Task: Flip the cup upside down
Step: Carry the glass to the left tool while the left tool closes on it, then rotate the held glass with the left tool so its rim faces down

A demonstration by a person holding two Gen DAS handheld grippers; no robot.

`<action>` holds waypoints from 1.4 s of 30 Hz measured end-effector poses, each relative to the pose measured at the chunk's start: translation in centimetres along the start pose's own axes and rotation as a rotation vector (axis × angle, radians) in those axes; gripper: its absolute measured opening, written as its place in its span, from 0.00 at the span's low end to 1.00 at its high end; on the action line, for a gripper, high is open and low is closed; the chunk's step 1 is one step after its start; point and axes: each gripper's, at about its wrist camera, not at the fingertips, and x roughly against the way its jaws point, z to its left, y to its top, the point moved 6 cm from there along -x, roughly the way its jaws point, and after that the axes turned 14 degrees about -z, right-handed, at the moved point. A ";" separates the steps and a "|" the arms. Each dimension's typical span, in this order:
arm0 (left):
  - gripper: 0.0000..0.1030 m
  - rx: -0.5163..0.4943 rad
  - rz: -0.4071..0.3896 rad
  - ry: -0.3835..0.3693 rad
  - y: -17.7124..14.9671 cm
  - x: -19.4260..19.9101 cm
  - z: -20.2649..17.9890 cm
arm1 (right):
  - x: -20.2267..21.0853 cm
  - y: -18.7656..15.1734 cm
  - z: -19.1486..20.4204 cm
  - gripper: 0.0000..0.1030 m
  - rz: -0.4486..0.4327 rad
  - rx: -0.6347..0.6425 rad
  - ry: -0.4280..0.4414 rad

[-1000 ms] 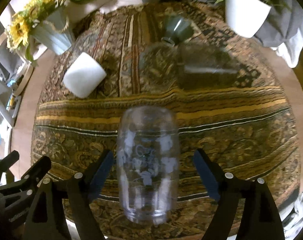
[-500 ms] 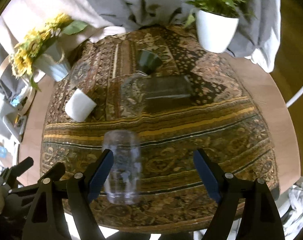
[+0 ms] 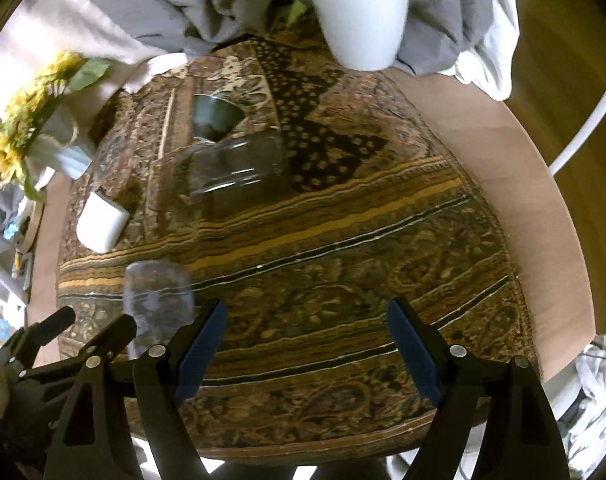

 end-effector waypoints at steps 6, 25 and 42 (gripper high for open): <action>0.91 -0.029 0.042 0.011 0.4 -2.6 -1.3 | -1.6 0.1 -1.6 0.80 0.020 -0.019 -0.008; 0.70 0.024 0.124 -0.027 -0.8 -5.7 -1.5 | -3.5 0.3 -1.8 0.80 0.044 -0.002 0.005; 0.69 0.065 -0.067 -0.049 2.4 0.0 -1.1 | -1.7 1.7 -0.2 0.80 -0.006 0.033 0.049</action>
